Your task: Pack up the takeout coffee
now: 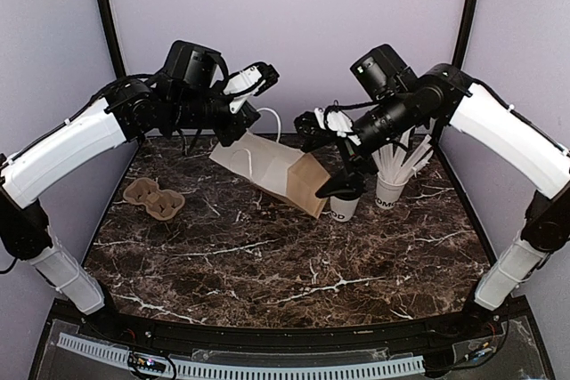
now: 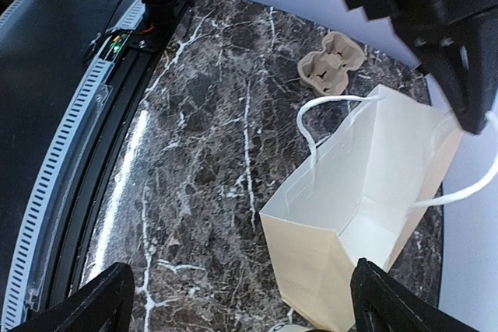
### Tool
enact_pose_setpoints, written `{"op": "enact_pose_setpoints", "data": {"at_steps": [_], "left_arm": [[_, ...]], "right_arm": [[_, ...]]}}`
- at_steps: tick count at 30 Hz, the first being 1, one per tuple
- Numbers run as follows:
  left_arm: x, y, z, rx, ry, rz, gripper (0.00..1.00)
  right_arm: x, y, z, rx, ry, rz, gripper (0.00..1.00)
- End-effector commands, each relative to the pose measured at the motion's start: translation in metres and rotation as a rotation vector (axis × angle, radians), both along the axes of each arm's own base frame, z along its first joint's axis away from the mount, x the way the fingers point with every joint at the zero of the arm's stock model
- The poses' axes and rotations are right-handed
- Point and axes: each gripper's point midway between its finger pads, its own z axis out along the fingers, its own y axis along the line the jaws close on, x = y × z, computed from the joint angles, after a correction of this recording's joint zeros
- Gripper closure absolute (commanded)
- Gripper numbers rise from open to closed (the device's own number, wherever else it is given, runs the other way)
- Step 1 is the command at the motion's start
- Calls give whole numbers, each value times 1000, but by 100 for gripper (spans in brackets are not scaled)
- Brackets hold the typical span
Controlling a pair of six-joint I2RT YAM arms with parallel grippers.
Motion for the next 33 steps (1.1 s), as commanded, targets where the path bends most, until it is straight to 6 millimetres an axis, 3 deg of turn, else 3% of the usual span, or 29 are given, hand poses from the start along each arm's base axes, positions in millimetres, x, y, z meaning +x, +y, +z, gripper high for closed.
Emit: {"op": "enact_pose_setpoints", "data": {"at_steps": [1, 5, 8, 13, 17, 27, 33], "left_arm": [[-11, 0, -9, -15, 114, -30, 100], [-10, 2, -6, -22, 129, -7, 100], [-10, 6, -4, -44, 146, 25, 100], [-18, 10, 7, -99, 158, 30, 100], [-24, 10, 11, -133, 168, 16, 100], [-35, 10, 17, -230, 197, 1, 100], [-39, 8, 23, -272, 210, -13, 100]], "right_arm": [[22, 17, 35, 74, -63, -85, 2], [53, 29, 58, 146, -80, -249, 10], [68, 35, 49, 146, -50, -343, 15], [67, 46, 21, 79, -19, -343, 17], [78, 53, 8, 36, -79, -389, 20], [102, 61, -12, 25, -128, -464, 39], [104, 68, -5, 73, -137, -453, 46]]}}
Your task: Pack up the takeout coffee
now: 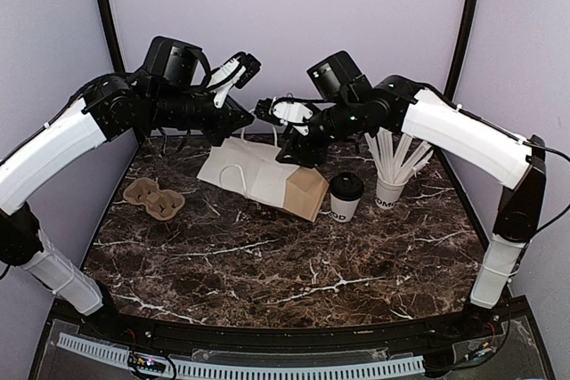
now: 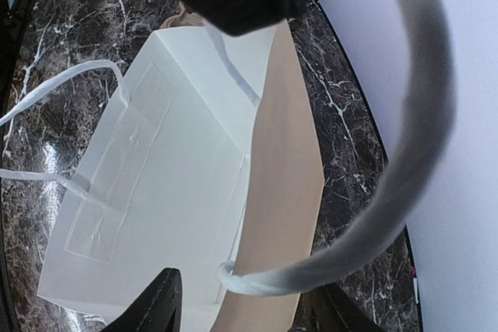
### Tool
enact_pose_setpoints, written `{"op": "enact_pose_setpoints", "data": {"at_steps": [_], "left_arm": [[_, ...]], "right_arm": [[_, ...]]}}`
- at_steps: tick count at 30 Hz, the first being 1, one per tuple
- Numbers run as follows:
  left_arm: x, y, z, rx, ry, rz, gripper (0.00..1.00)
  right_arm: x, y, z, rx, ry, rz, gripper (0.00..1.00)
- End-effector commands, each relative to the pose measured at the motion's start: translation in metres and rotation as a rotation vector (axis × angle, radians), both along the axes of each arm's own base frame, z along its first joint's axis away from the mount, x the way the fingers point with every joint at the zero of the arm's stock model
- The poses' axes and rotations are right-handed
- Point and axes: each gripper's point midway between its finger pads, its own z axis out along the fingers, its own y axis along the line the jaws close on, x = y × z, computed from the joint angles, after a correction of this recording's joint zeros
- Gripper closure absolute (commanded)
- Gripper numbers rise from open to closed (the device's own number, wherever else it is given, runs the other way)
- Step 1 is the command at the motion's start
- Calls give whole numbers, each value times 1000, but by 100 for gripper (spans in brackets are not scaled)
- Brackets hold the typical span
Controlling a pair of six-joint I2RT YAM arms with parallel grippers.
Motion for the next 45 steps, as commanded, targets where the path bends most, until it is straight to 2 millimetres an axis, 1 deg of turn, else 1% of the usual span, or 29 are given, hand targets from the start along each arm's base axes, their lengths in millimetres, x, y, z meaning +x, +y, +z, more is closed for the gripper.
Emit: {"op": "enact_pose_setpoints", "data": {"at_steps": [1, 2, 5, 15, 18, 19, 22, 23, 24, 25, 26, 27, 28, 29, 30, 31, 32, 33, 34, 35, 36, 38, 39, 40, 41, 42, 43, 44, 45], "left_arm": [[-9, 1, 16, -88, 3, -19, 100], [-12, 0, 19, -106, 6, -30, 100], [-14, -2, 20, -127, 14, -39, 100], [-19, 2, 23, -160, 20, -35, 100], [-20, 4, 25, -164, 16, -35, 100], [-21, 4, 25, -166, 15, -34, 100], [-20, 7, 24, -163, 13, -20, 100], [-19, 10, 24, -162, 12, -5, 94], [-18, 12, 21, -157, 16, 6, 88], [-17, 19, 20, -151, 18, 37, 75], [-14, 26, 17, -140, 22, 67, 66], [-12, 39, 14, -126, 30, 126, 51], [-7, 51, 10, -114, 39, 174, 46], [-6, 67, 7, -103, 53, 238, 39], [0, 83, 1, -92, 68, 297, 37], [-1, 101, -1, -88, 84, 365, 33], [4, 119, -9, -85, 108, 435, 31], [3, 137, -17, -57, 130, 490, 30], [8, 163, -32, -36, 183, 586, 29], [9, 175, -45, -12, 223, 627, 28], [13, 196, -62, 14, 286, 695, 28], [17, 217, -98, 49, 408, 742, 31], [17, 224, -116, 62, 465, 755, 32], [22, 235, -132, 45, 540, 774, 37], [21, 239, -149, 44, 597, 779, 38], [27, 247, -162, 11, 659, 795, 42], [26, 251, -174, 2, 701, 804, 44], [33, 259, -185, -29, 739, 824, 46], [34, 263, -194, -31, 762, 837, 47]], "right_arm": [[6, 12, 16, 79, -43, 0, 48], [5, 14, 17, 88, -42, 4, 49], [6, 18, 17, 99, -36, 7, 54], [10, 21, -6, 58, -1, 4, 67], [10, 22, -7, 54, -1, 5, 76], [10, 22, -6, 56, -2, 5, 83], [9, 22, -2, 66, -8, 11, 97], [9, 22, -1, 67, -11, 12, 100], [9, 22, -1, 66, -14, 13, 100], [8, 21, 1, 68, -16, 18, 100], [5, 21, 2, 69, -18, 30, 100], [3, 20, 3, 73, -19, 39, 100], [2, 20, 5, 80, -23, 46, 100], [0, 20, 6, 86, -28, 53, 100], [-1, 19, 9, 92, -31, 58, 100], [-3, 19, 10, 98, -30, 66, 100], [-5, 19, 13, 105, -29, 75, 100], [-7, 19, 16, 112, -25, 82, 100], [-10, 19, 17, 117, -16, 91, 100], [-13, 19, 20, 123, -9, 102, 100], [-18, 19, 22, 130, 3, 122, 100], [-25, 19, 25, 137, 22, 154, 100], [-28, 18, 27, 140, 28, 163, 100], [-31, 17, 29, 143, 33, 172, 100], [-34, 16, 29, 142, 38, 180, 100], [-36, 16, 30, 143, 42, 190, 100], [-39, 14, 32, 143, 41, 196, 100], [-39, 13, 32, 143, 43, 196, 100], [-40, 12, 31, 142, 43, 196, 100]]}}
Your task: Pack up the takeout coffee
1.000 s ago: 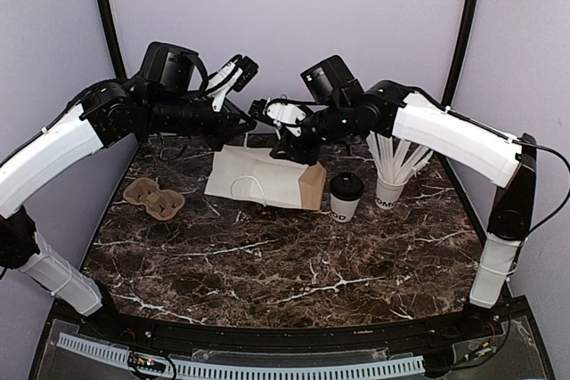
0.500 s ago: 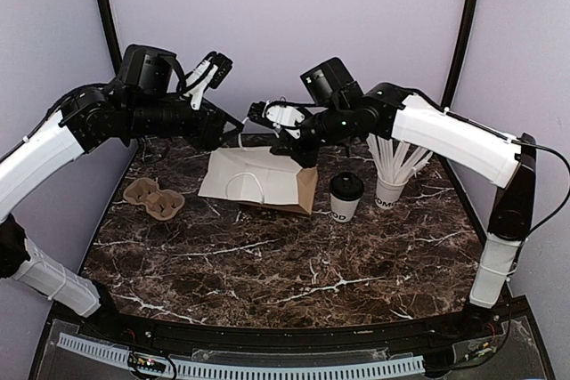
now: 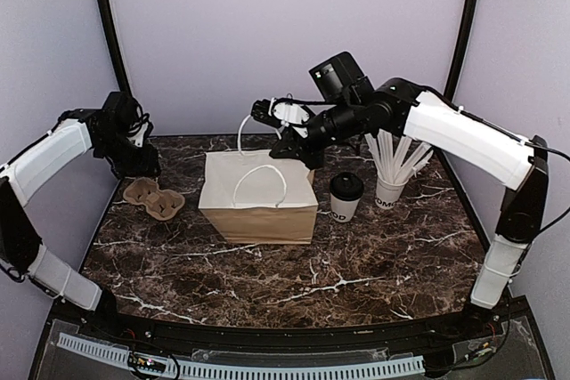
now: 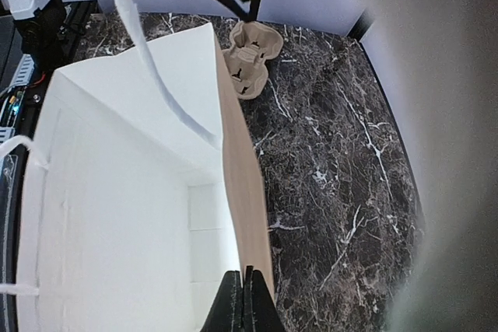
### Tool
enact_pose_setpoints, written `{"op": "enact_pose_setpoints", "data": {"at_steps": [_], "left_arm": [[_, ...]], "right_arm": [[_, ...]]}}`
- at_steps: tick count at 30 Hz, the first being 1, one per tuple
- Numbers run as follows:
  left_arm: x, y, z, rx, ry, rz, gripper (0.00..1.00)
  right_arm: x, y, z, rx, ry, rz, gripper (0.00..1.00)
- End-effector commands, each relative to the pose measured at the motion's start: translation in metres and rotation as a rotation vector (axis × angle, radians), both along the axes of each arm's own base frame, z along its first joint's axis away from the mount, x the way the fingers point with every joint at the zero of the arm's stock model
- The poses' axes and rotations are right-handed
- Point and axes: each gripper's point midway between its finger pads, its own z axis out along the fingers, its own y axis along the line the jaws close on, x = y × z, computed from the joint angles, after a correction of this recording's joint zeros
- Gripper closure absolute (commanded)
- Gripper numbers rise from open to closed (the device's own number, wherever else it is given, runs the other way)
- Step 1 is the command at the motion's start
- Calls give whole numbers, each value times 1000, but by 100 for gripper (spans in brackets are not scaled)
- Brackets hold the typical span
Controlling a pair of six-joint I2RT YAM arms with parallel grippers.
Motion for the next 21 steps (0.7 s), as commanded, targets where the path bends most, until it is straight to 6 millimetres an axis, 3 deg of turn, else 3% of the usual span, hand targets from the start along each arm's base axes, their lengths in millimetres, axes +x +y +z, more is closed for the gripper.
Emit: {"op": "enact_pose_setpoints", "data": {"at_steps": [1, 7, 12, 21], "left_arm": [[-5, 15, -54, -115, 183, 64, 48], [19, 42, -96, -31, 270, 157, 48], [28, 26, -105, -92, 291, 93, 55], [-5, 7, -142, -102, 386, 23, 60]], "right_arm": [[-17, -7, 27, 56, -16, 50, 100], [-25, -11, 26, 61, -2, 62, 100], [-26, -12, 27, 63, -2, 65, 100], [-28, -10, 31, 66, 11, 81, 100]]}}
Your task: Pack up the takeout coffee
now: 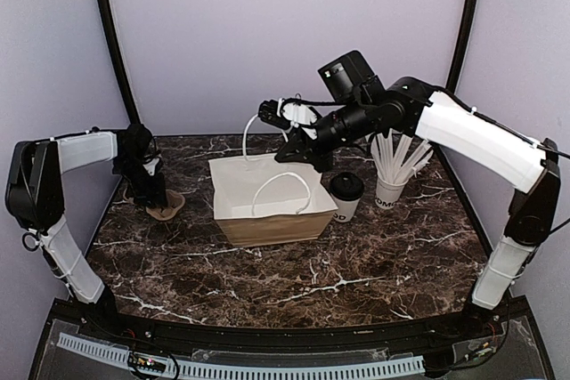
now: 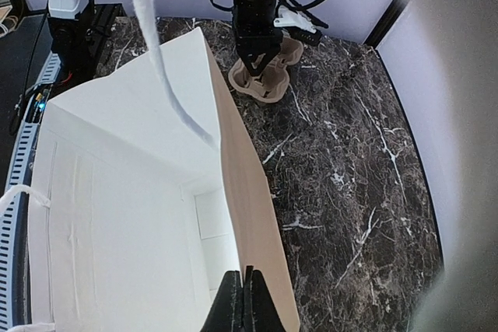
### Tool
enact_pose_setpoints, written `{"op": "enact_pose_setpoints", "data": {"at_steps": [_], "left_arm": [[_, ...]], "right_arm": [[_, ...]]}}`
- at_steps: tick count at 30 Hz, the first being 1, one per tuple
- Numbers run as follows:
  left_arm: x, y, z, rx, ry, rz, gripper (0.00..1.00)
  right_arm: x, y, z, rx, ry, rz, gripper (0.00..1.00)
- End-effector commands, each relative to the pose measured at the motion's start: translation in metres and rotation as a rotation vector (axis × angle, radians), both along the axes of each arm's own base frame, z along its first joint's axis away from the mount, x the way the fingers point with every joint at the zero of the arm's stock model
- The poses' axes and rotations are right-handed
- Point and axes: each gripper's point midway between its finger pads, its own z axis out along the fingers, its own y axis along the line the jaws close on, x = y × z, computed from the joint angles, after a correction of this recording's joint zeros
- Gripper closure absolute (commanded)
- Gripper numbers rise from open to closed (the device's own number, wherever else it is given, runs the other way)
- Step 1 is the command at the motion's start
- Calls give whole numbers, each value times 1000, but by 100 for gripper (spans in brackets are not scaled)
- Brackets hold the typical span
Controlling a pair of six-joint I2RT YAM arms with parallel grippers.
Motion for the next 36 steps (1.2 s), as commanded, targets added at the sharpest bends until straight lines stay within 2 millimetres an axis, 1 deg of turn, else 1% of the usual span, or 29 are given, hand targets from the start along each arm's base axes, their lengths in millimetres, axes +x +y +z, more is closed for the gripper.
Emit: {"op": "enact_pose_setpoints", "data": {"at_steps": [1, 2, 3, 6, 7, 8, 9, 10, 11, 12, 13, 14, 15, 16, 17, 18, 19, 21, 23, 25, 28, 29, 30, 31, 32, 33, 34, 35, 36], "left_arm": [[-12, -15, -8, -22, 4, -50, 61], [-14, -20, -11, -20, 6, -64, 61], [-10, -24, -14, -21, -6, -68, 62], [-4, -48, -22, -52, -17, -118, 63], [4, -54, -19, -65, -38, -125, 63], [7, -64, -26, -80, -21, -142, 63], [17, -70, -20, -89, -42, -151, 63], [20, -79, -27, -97, -29, -171, 63], [32, -85, -20, -106, -56, -179, 64], [36, -90, -27, -114, -42, -186, 64], [50, -94, -18, -122, -74, -188, 64], [56, -96, -24, -120, -69, -188, 64], [70, -99, -16, -121, -103, -190, 63], [76, -97, -20, -107, -101, -185, 63], [88, -99, -10, -103, -132, -188, 62], [91, -96, -13, -82, -127, -192, 62], [101, -97, -3, -74, -156, -197, 61], [108, -92, 4, -36, -176, -209, 60], [110, -79, 7, 18, -174, -205, 60], [106, -68, 9, 45, -158, -200, 60], [93, -61, 8, 59, -134, -192, 60], [91, -59, 11, 64, -138, -188, 60], [86, -57, 9, 71, -127, -184, 60], [83, -53, 12, 89, -132, -177, 60], [78, -50, 8, 100, -118, -174, 60], [77, -45, 13, 121, -128, -166, 60], [72, -42, 11, 134, -119, -163, 60], [71, -39, 17, 143, -134, -160, 59], [67, -37, 15, 147, -126, -160, 59]], "right_arm": [[-6, 2, 21, 49, -21, 31, 100], [-6, 3, 20, 48, -19, 30, 100], [-6, 3, 20, 48, -16, 31, 100], [-6, 4, 19, 46, -11, 34, 100], [-6, 4, 18, 45, -10, 31, 100], [-6, 4, 17, 43, -9, 31, 100], [-6, 4, 16, 39, -8, 30, 100], [-5, 4, 14, 36, -8, 27, 100], [-4, 4, 13, 33, -7, 26, 100], [-3, 4, 12, 30, -9, 21, 100], [-3, 4, 11, 28, -11, 19, 100], [-2, 3, 10, 24, -12, 16, 100], [-2, 3, 9, 21, -12, 13, 100], [-2, 2, 8, 18, -14, 11, 100], [-1, 2, 7, 16, -17, 7, 100], [0, 1, 8, 15, -19, 3, 100], [0, 0, 8, 14, -20, 2, 100], [0, 0, 7, 12, -20, 0, 100], [-1, -1, 6, 8, -21, 1, 100], [1, 0, 5, 7, -23, -1, 100], [1, 1, 3, 3, -21, 3, 100], [1, 2, 2, 2, -19, 5, 100], [1, 3, 2, 2, -17, 8, 100], [1, 4, 2, 4, -15, 11, 100], [1, 4, 2, 4, -12, 13, 100], [1, 5, 2, 5, -10, 16, 100], [0, 5, 2, 5, -5, 18, 100], [0, 6, 1, 5, -2, 21, 100], [-1, 6, 2, 6, -1, 23, 100]]}}
